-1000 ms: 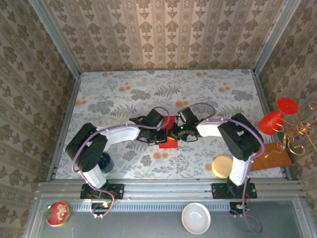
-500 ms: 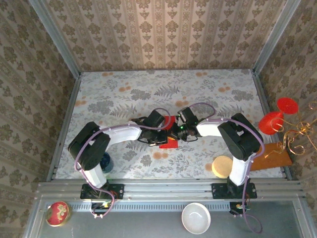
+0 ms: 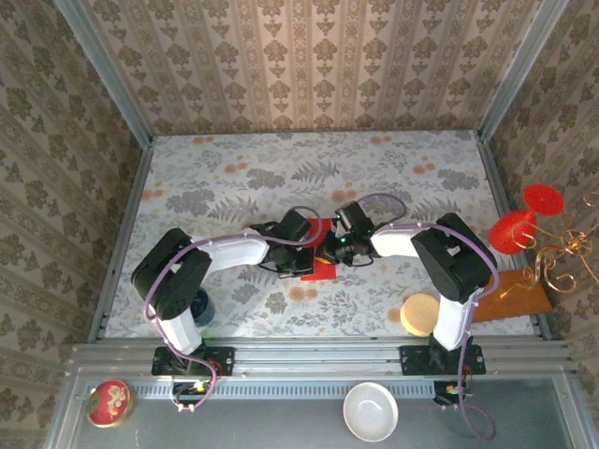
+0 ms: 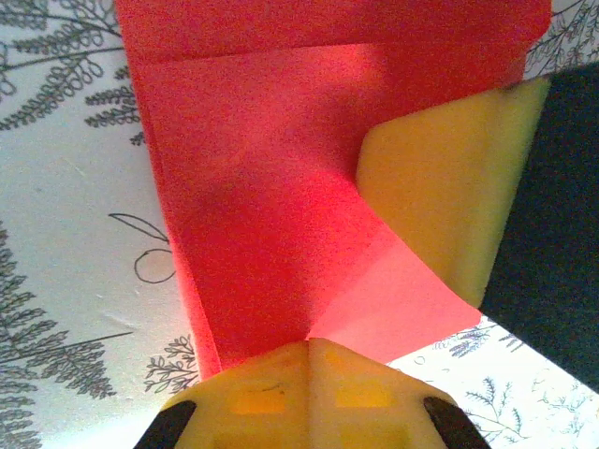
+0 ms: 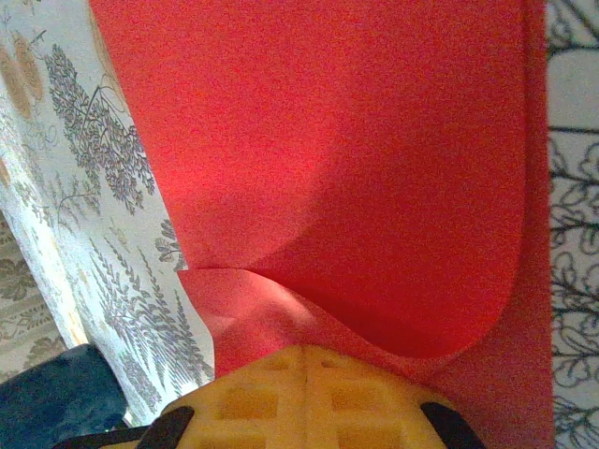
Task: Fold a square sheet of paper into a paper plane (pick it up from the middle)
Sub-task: Fold the triangle a second time at the center of the table.
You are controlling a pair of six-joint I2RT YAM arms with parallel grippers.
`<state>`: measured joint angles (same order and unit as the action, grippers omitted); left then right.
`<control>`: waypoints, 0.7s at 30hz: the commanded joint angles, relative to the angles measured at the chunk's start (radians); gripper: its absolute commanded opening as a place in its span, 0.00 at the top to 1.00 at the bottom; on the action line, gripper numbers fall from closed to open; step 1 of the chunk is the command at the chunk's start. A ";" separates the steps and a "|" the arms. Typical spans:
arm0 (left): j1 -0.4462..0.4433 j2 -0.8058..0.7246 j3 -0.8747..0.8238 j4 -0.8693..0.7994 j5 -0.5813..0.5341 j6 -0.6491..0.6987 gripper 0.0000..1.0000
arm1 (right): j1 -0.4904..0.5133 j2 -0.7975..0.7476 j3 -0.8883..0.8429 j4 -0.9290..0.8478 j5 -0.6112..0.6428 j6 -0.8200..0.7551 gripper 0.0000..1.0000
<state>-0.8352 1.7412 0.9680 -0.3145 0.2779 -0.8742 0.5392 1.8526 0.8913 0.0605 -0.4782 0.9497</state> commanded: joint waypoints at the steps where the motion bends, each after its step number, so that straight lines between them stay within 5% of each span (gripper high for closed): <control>1: 0.013 0.001 0.000 -0.056 -0.034 0.029 0.97 | -0.002 0.082 -0.031 -0.148 0.123 0.015 1.00; 21: 0.036 -0.021 -0.019 -0.005 0.024 0.026 0.98 | -0.002 0.084 -0.034 -0.143 0.119 0.014 1.00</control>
<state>-0.8139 1.7412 0.9680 -0.3283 0.2768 -0.8600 0.5396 1.8565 0.8955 0.0605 -0.4786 0.9497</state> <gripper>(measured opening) 0.049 0.068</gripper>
